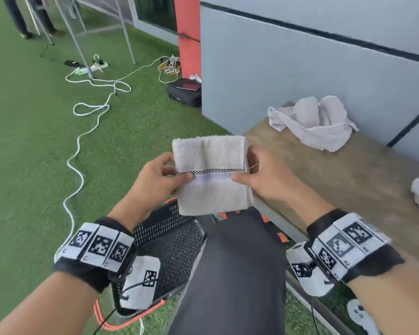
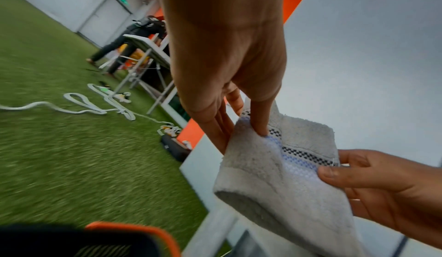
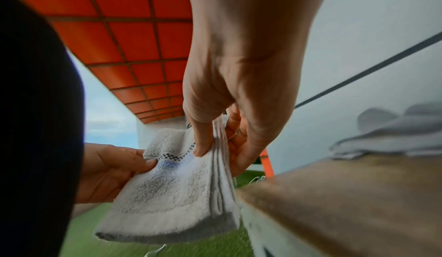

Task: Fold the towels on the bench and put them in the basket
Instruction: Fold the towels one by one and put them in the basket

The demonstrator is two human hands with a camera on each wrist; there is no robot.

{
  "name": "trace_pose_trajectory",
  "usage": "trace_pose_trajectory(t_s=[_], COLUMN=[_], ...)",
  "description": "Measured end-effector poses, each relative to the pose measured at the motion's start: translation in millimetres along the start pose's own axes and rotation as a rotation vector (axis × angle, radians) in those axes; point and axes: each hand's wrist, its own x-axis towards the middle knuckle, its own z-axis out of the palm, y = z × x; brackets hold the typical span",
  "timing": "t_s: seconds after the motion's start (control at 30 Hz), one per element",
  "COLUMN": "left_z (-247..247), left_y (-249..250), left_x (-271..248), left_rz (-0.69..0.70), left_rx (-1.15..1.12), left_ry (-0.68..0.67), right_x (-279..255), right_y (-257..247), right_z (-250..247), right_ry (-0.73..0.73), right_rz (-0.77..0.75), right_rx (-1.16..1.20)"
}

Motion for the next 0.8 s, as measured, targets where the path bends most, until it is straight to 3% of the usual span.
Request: trace_pose_trajectory(t_s=[0.17,0.33,0.47,0.8], left_z=[-37.4,-55.9,-59.7,-63.3], left_y=[-102.4,-194.0,-243.9,-304.3], left_x=[6.4,-10.6,-17.3,-2.7], left_rz=[-0.219,-0.428,-0.482,-0.699], left_rx=[-0.058,-0.091,0.045,0.243], left_ry=[0.125,0.286,0.259,0.218], right_x=[52.1,82.1,101.3,119.3], right_y=[36.9,70.8,96.3,137.4], right_z=[100.6,184.0,241.4,313.6], right_ry=[-0.255,-0.58,-0.714,-0.938], right_rz=[0.002,0.126,0.234,0.121], right_rx=[-0.022,-0.113,-0.107,-0.128])
